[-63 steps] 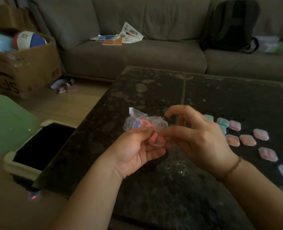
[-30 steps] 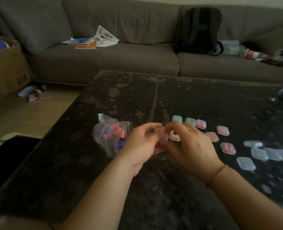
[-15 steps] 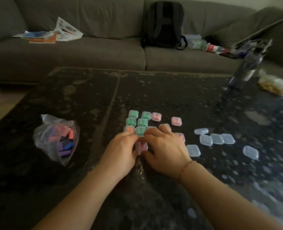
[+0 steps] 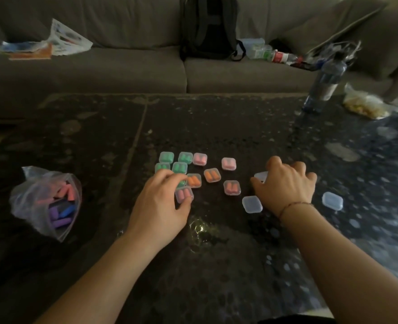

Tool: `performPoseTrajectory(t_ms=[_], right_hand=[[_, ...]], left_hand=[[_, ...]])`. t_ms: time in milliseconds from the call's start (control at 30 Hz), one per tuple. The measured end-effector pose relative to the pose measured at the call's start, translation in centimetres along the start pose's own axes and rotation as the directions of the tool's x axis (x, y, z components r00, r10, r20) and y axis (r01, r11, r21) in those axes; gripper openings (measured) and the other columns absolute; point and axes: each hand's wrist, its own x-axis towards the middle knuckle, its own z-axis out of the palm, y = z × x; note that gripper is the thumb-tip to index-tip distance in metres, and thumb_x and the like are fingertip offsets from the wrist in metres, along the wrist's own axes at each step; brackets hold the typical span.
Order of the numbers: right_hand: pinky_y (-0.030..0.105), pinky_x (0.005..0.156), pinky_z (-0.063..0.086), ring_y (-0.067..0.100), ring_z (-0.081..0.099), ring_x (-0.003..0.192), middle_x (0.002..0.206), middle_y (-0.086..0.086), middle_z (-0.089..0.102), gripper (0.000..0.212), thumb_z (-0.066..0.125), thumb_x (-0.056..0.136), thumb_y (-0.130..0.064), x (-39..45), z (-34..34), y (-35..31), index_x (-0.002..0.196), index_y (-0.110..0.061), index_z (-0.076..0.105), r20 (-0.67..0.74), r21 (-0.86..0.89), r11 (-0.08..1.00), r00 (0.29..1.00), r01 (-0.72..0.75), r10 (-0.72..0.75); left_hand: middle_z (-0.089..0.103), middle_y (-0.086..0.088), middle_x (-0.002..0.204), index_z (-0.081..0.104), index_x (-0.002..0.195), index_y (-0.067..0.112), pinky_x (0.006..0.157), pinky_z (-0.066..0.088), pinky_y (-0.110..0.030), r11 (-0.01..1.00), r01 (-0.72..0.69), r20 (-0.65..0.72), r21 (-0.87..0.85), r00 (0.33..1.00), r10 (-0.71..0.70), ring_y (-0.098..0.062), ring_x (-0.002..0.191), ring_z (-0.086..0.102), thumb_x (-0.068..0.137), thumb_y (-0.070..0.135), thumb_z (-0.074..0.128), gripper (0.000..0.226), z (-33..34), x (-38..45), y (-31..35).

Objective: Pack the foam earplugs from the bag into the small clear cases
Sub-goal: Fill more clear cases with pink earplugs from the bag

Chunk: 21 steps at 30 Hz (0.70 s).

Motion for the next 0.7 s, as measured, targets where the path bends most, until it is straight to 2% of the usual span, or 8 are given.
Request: performPoseTrajectory(t_ms=[133, 200, 267, 300, 367, 433, 533, 700], right_hand=[[0.049, 0.1, 0.034, 0.029, 0.044, 0.122, 0.109, 0.001, 0.065, 0.033, 0.054, 0.09, -0.048, 0.1, 0.0, 0.1, 0.117, -0.029, 0.054, -0.021, 0.031, 0.998, 0.999, 0.045, -0.045], [0.044, 0.097, 0.037, 0.025, 0.047, 0.117, 0.102, -0.005, 0.064, 0.027, 0.056, 0.089, -0.045, -0.4, -0.8, -0.4, 0.111, -0.03, 0.058, -0.089, 0.168, 0.971, 0.983, 0.173, -0.159], [0.039, 0.089, 0.044, 0.018, 0.052, 0.107, 0.093, -0.011, 0.06, 0.022, 0.062, 0.086, -0.043, -1.7, -1.9, -1.8, 0.104, -0.029, 0.061, -0.225, 0.347, 0.854, 0.918, 0.389, -0.326], [0.037, 0.086, 0.046, 0.014, 0.053, 0.102, 0.093, -0.013, 0.06, 0.022, 0.065, 0.085, -0.041, -2.6, -2.5, -2.7, 0.102, -0.028, 0.062, -0.29, 0.408, 0.769, 0.869, 0.491, -0.401], [0.035, 0.083, 0.048, 0.008, 0.054, 0.099, 0.096, -0.013, 0.061, 0.021, 0.067, 0.083, -0.038, -4.6, -3.3, -4.8, 0.1, -0.027, 0.062, -0.371, 0.496, 0.593, 0.772, 0.635, -0.516], [0.035, 0.083, 0.049, 0.007, 0.055, 0.101, 0.1, -0.011, 0.06, 0.021, 0.064, 0.083, -0.039, -6.0, -3.5, -6.2, 0.1, -0.027, 0.061, -0.409, 0.553, 0.465, 0.711, 0.691, -0.572], [0.038, 0.082, 0.051, 0.008, 0.057, 0.102, 0.103, -0.011, 0.06, 0.024, 0.059, 0.086, -0.041, -6.7, -3.6, -7.5, 0.102, -0.023, 0.061, -0.421, 0.624, 0.358, 0.685, 0.695, -0.595], [0.04, 0.089, 0.051, 0.01, 0.052, 0.119, 0.119, -0.011, 0.064, 0.021, 0.063, 0.087, -0.035, -6.7, -2.9, -9.3, 0.103, -0.021, 0.064, -0.487, 0.5, 0.347, 0.589, 0.793, -0.645]], left_hand=[[0.059, 0.003, 0.125, 0.066, 0.129, 0.014, 0.095, 0.046, -0.025, 1.0, -0.002, 0.006, -0.025, 1.0, 0.002, -0.016, 0.117, 0.058, 0.093, 0.026, 0.069, 0.037, 0.0, -0.2, -0.2], [0.06, 0.006, 0.124, 0.065, 0.13, 0.018, 0.092, 0.05, -0.021, 0.995, 0.039, 0.014, -0.091, 0.999, -0.038, -0.011, 0.11, 0.06, 0.095, 0.029, 0.067, 0.037, -0.1, -0.3, 0.0], [0.066, 0.013, 0.11, 0.066, 0.121, 0.026, 0.079, 0.048, -0.01, 0.949, 0.161, 0.038, -0.273, 0.987, -0.157, -0.001, 0.095, 0.065, 0.099, 0.03, 0.061, 0.023, -0.6, 0.0, 0.6], [0.071, 0.013, 0.101, 0.066, 0.109, 0.029, 0.074, 0.049, -0.011, 0.866, 0.258, 0.106, -0.428, 0.966, -0.235, 0.001, 0.088, 0.068, 0.102, 0.032, 0.056, 0.012, -1.1, 0.2, 1.0], [0.077, 0.0, 0.097, 0.072, 0.103, 0.025, 0.074, 0.054, -0.025, 0.585, 0.442, 0.332, -0.68, 0.897, -0.292, -0.008, 0.084, 0.073, 0.107, 0.037, 0.045, 0.03, -2.0, 0.4, 1.5], [0.077, -0.011, 0.106, 0.074, 0.115, 0.018, 0.08, 0.057, -0.037, 0.309, 0.548, 0.511, -0.777, 0.837, -0.198, -0.021, 0.093, 0.074, 0.108, 0.04, 0.04, 0.04, -3.0, 0.3, 1.6], [0.077, -0.015, 0.108, 0.077, 0.109, 0.011, 0.075, 0.063, -0.035, -0.079, 0.567, 0.572, -0.82, 0.812, -0.111, -0.023, 0.096, 0.076, 0.104, 0.037, 0.042, 0.044, -4.3, -0.3, 0.9], [0.076, -0.017, 0.112, 0.082, 0.1, 0.012, 0.076, 0.064, -0.035, -0.269, 0.487, 0.533, -0.831, 0.835, -0.135, -0.025, 0.099, 0.076, 0.095, 0.039, 0.051, 0.042, -5.5, -1.1, -1.0]])
